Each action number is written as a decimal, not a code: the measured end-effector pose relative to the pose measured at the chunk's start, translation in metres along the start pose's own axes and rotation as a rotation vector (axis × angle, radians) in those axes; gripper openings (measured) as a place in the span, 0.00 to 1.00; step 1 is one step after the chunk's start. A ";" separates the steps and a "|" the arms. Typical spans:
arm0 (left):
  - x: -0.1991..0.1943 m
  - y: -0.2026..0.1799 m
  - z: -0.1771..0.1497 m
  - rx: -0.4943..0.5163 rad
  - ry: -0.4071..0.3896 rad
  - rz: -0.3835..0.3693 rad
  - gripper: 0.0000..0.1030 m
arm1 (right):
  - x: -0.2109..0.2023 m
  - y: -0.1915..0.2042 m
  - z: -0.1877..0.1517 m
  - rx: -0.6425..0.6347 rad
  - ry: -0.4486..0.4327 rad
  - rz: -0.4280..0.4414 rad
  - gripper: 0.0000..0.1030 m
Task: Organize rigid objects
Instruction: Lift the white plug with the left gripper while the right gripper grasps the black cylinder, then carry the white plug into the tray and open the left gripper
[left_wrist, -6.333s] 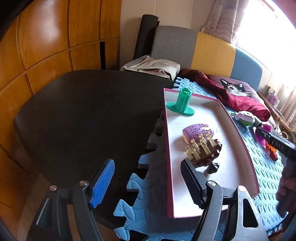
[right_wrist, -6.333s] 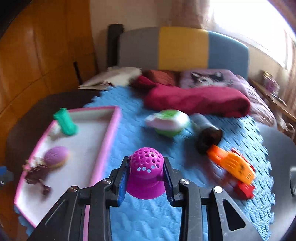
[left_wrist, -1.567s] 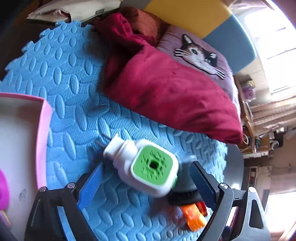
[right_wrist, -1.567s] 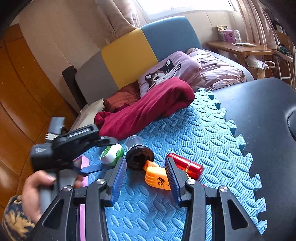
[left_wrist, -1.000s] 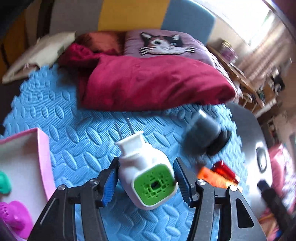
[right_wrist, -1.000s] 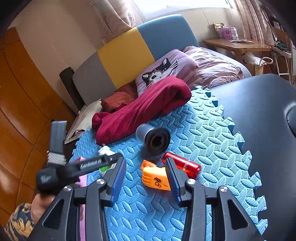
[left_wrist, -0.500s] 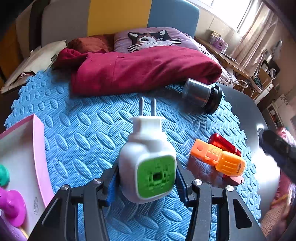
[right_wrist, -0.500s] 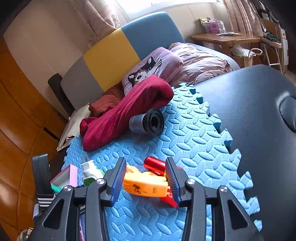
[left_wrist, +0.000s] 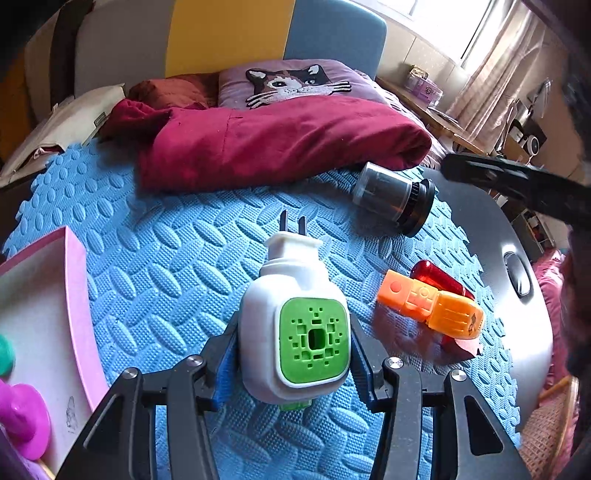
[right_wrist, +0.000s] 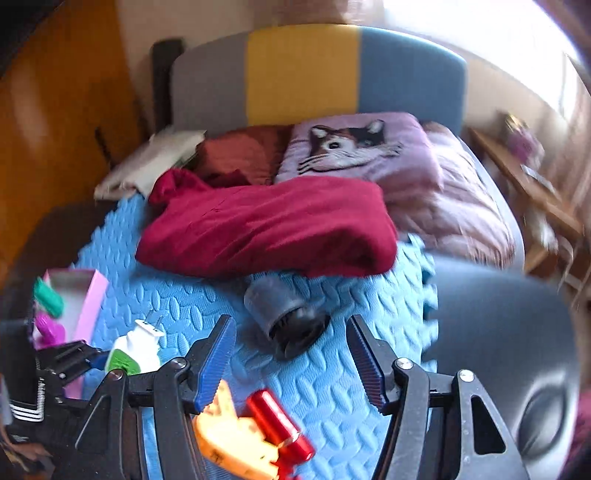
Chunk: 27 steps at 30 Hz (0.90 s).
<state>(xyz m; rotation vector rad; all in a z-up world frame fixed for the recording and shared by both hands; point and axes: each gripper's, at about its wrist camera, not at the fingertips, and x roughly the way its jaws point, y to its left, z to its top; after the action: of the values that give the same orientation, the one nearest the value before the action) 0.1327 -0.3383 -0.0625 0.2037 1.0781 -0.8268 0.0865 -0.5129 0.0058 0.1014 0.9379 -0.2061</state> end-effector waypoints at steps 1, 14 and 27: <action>-0.001 0.001 -0.001 0.000 0.000 -0.005 0.51 | 0.006 0.006 0.005 -0.044 0.022 -0.006 0.61; -0.009 0.006 -0.009 -0.027 -0.017 -0.039 0.51 | 0.077 0.027 -0.008 -0.161 0.188 -0.135 0.42; -0.064 -0.006 -0.028 -0.024 -0.122 -0.079 0.51 | -0.020 0.017 -0.026 0.065 -0.117 -0.138 0.42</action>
<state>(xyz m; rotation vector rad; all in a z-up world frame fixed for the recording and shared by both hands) 0.0951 -0.2960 -0.0209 0.0893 0.9860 -0.8852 0.0581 -0.4894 0.0068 0.0836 0.8227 -0.3669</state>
